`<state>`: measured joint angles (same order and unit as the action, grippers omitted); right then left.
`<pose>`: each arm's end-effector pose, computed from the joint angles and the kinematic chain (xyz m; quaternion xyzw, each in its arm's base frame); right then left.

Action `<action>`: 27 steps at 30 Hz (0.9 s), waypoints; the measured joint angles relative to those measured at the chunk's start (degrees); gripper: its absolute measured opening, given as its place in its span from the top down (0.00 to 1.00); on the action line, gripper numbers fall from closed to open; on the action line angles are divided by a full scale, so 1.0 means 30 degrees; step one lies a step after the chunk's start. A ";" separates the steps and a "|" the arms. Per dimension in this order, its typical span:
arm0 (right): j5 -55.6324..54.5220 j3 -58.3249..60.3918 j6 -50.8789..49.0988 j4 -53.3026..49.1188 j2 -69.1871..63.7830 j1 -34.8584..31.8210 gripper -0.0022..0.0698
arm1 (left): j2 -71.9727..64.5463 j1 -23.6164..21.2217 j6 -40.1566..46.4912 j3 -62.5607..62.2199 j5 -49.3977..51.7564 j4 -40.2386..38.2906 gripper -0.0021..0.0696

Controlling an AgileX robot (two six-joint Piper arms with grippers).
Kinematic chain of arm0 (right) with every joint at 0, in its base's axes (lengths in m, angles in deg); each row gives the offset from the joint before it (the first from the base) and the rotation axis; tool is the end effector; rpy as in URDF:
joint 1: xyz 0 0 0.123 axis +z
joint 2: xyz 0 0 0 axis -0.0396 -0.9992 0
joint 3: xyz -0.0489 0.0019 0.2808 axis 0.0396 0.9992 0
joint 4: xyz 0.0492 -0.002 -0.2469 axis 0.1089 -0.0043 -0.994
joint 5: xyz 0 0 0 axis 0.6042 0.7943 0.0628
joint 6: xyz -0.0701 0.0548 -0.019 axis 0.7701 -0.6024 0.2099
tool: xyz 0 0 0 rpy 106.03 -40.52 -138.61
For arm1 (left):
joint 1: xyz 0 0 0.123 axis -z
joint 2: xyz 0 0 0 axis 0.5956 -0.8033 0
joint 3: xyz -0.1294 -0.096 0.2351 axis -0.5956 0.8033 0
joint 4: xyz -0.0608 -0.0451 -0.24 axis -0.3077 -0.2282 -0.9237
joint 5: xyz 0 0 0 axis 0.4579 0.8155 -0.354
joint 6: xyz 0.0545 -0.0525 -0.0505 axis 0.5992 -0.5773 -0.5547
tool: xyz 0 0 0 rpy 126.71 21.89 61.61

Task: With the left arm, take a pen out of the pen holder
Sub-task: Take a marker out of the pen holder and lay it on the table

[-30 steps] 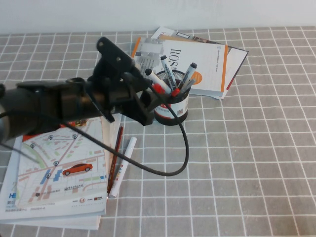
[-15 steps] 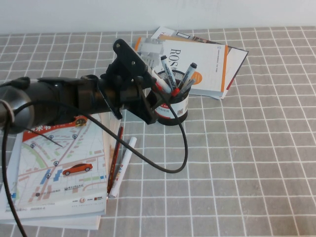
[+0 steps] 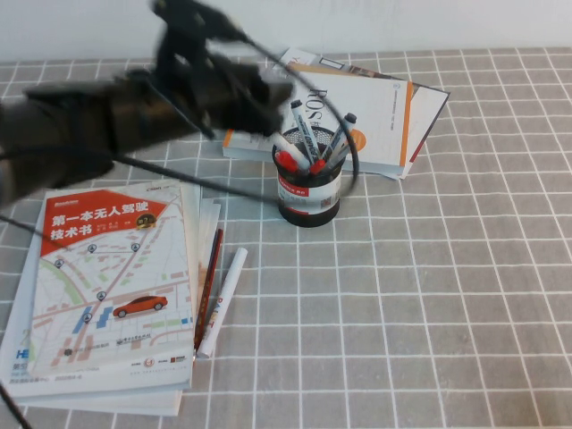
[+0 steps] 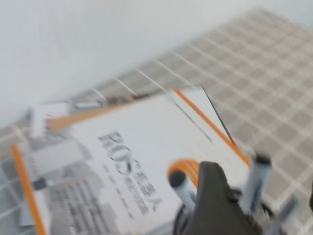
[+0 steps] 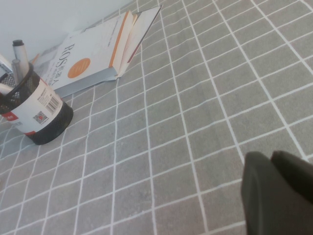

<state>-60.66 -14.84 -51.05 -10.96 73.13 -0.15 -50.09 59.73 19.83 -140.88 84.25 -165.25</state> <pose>0.0523 0.0119 0.1728 0.1706 0.7807 0.1980 0.5676 0.3530 -0.1873 0.2979 0.3322 0.7340 -0.2153 0.5518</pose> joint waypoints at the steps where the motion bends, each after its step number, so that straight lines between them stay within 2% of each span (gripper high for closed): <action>1: 0.0000 0.0000 0.0000 0.0000 0.0000 0.0000 0.99 | 0.0458 0.0000 -0.0705 -0.0043 -0.0429 -0.0043 0.47; 5: 0.0000 0.0000 0.0000 0.0000 0.0000 0.0000 0.99 | 0.1958 -0.0522 -0.3103 -0.0077 -0.0111 -0.0074 0.48; 9: 0.0000 0.0000 0.0000 0.0000 0.0000 0.0000 0.99 | 0.3098 -0.2128 -0.5866 -0.0077 0.2968 -0.0074 0.55; 12: 0.0000 0.0000 0.0000 0.0000 0.0000 0.0000 0.99 | 0.3646 -0.3684 -0.6244 0.0018 0.6281 -0.0039 0.64; 16: 0.0000 0.0000 0.0000 0.0000 0.0000 0.0000 0.99 | 0.4549 -0.5028 -0.5906 0.1145 1.0062 0.0147 0.75; 21: 0.0000 0.0000 0.0000 0.0000 0.0000 0.0000 0.99 | 0.5475 -0.5411 -0.4902 0.3156 0.9153 0.0938 0.91; 27: 0.0000 0.0000 0.0000 0.0000 0.0000 0.0000 0.99 | 0.5958 -0.5411 -0.5790 0.3739 0.7704 0.2795 0.97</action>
<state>-60.66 -14.84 -51.05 -10.96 73.13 -0.15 -32.22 43.50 2.46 -129.67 107.36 -156.86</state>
